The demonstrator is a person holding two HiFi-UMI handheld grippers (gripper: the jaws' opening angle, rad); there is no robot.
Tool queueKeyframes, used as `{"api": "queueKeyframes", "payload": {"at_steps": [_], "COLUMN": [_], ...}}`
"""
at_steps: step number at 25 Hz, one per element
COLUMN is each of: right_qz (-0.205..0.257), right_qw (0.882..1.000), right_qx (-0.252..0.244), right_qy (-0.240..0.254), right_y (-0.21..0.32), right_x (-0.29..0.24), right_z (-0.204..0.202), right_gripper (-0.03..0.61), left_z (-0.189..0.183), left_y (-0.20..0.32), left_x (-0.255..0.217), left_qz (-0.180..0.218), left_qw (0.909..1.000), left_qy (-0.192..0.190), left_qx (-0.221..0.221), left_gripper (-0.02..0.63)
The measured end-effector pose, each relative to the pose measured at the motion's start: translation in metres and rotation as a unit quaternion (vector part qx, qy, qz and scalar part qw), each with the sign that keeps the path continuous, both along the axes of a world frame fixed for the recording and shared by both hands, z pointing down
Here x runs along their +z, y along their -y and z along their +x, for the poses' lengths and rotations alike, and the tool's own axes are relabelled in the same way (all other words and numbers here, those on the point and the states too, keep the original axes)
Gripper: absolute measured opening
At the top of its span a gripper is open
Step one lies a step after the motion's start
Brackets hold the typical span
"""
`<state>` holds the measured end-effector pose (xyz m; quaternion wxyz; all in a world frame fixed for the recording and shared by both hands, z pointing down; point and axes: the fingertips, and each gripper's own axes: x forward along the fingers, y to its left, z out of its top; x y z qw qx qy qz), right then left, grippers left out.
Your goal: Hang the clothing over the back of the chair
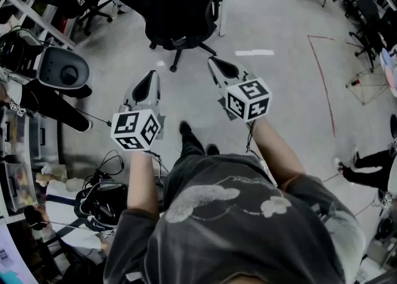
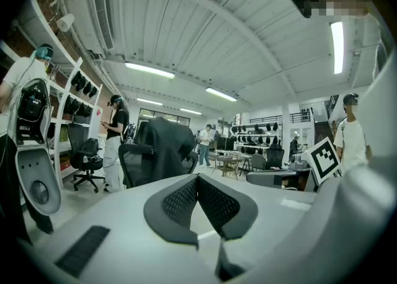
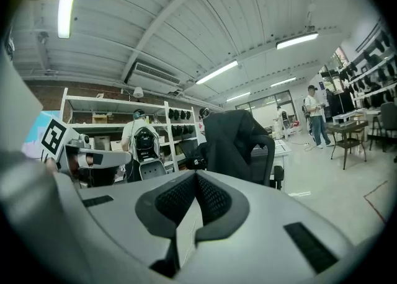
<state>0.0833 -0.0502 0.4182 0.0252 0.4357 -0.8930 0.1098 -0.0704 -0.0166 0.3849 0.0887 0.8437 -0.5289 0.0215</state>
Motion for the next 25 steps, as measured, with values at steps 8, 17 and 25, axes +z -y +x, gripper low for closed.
{"api": "queueKeyframes", "payload": {"at_steps": [8,17,25], "right_qz": [-0.003,-0.004,0.006], "right_qw": [1.000,1.000,1.000], "right_qx": [0.005,-0.005,-0.012], "right_qy": [-0.011,-0.006,-0.007], "right_y": [-0.008,-0.007,-0.006], "right_x": [0.002,-0.002,-0.012], "right_z": [0.009,0.012,0.010], "right_gripper": [-0.009,-0.009,-0.009], "left_z": [0.003,0.006,0.010], "left_y": [-0.014,-0.014,-0.014], "left_x": [0.005,0.005,0.006], "left_qz": [-0.004,-0.007,-0.017], "left_qw": [1.0000,1.0000,0.9998], "left_qy": [-0.003,0.000,0.000], "left_qx": [0.001,-0.003,-0.004], "left_gripper": [0.002,0.002,0.002]}}
